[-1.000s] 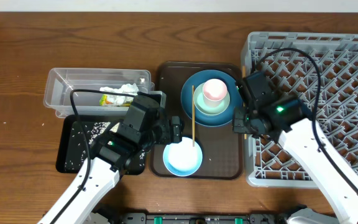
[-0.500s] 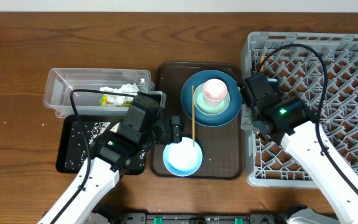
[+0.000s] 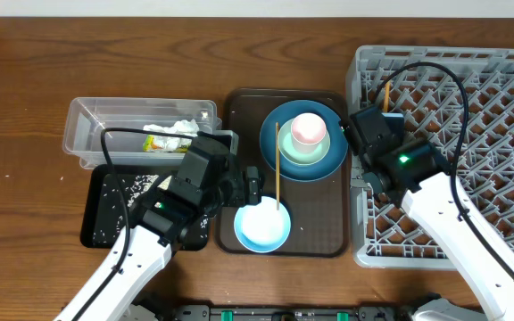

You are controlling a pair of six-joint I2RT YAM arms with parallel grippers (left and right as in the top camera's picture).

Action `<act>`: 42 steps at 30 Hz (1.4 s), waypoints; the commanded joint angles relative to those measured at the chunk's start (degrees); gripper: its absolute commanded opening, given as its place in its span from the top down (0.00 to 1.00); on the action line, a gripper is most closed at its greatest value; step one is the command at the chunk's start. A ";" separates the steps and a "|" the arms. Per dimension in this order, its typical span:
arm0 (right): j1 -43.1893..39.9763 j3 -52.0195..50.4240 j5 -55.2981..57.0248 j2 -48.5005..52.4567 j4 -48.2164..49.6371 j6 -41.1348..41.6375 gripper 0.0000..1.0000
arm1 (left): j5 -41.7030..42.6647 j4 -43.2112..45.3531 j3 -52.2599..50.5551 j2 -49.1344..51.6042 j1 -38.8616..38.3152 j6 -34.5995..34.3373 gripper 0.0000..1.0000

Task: Sort waste into correct bins and load items into the dishwasher rack
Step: 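Carry the chopstick right and drop it into the grey rack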

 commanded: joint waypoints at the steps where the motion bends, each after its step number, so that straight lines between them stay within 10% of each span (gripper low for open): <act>1: -0.33 -1.01 2.34 0.24 0.07 -0.22 0.99 | -0.42 -0.11 1.31 -0.20 0.22 0.31 0.09; 30: -0.37 -8.98 2.23 0.37 8.26 -8.70 0.83 | -0.42 -0.11 1.31 -0.20 0.22 0.31 0.09; 42: -0.37 -8.98 -17.14 0.37 19.65 -8.63 0.72 | -4.66 -0.11 1.31 -0.20 0.22 0.31 0.09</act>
